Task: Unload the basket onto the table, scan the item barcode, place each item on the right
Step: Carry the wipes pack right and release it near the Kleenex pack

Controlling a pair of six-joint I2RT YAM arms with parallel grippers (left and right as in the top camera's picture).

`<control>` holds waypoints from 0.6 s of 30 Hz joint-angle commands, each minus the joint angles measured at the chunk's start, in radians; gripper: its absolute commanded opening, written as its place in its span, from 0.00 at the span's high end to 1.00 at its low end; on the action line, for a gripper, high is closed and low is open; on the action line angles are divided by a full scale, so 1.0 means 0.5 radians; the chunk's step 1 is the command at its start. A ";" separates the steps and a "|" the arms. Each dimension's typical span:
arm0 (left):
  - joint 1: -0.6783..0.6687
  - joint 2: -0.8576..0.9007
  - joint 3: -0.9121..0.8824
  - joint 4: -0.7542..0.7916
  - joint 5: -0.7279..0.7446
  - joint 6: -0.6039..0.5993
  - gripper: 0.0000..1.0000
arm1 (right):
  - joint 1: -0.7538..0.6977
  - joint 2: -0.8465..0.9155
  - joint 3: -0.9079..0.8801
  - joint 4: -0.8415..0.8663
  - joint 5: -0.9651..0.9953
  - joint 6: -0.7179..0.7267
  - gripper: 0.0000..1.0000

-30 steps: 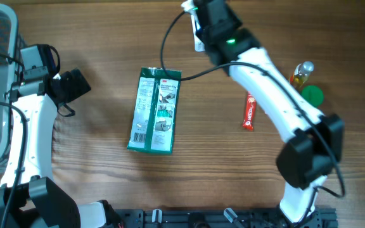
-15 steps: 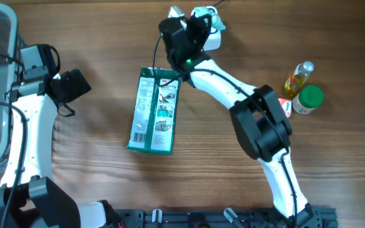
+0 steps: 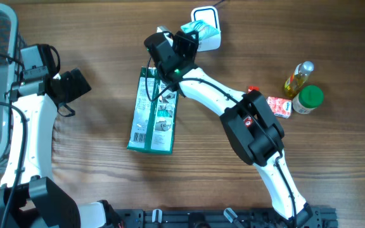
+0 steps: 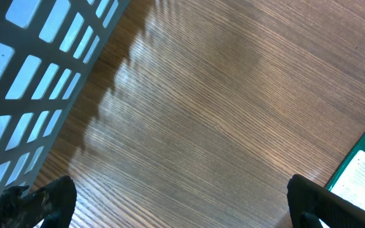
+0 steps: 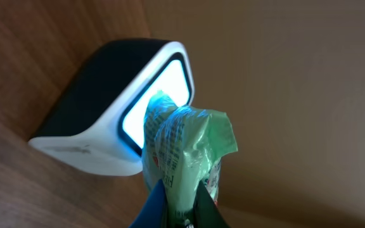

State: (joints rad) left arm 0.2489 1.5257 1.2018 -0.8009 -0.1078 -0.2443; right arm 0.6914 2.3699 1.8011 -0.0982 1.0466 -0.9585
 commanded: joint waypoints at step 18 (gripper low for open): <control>0.009 -0.014 0.018 0.006 -0.005 0.026 0.00 | -0.238 -1.086 -0.030 -2.065 -2.328 1.101 0.96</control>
State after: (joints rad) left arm 0.2489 1.5257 1.2018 -0.8028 -0.1078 -0.2443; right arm 0.6228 1.8389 1.7939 -0.9718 0.4725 -0.5758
